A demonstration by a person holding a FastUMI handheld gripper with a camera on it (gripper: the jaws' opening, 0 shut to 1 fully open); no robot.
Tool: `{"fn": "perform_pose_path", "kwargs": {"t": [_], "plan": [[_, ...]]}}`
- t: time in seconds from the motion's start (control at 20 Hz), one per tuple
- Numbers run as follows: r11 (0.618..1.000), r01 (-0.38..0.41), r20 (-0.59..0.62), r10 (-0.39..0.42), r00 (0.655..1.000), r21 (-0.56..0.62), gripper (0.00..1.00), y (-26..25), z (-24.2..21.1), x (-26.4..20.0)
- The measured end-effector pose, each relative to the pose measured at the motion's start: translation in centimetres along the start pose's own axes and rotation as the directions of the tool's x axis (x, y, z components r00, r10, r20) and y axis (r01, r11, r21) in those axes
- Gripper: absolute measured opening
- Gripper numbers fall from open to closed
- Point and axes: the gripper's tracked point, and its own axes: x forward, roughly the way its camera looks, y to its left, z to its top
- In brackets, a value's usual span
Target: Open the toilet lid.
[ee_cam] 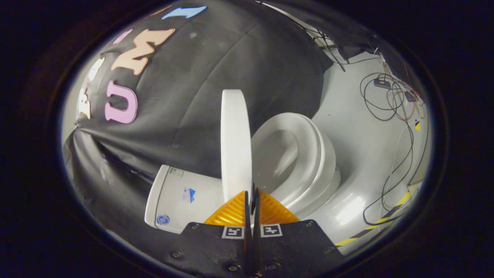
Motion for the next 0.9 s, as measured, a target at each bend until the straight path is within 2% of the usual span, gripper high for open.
{"fn": "perform_pose_path", "kwargs": {"t": [0.3,0.65,0.9], "plan": [[0.997,0.018,0.023,-0.017,1.000,-0.070,0.01,1.9,-0.2,-0.6],[0.967,0.075,0.057,-0.063,0.996,-0.244,0.01,4.1,-0.9,-1.2],[0.955,0.093,0.096,-0.068,0.993,-0.280,0.01,5.6,-1.0,-1.6]]}}
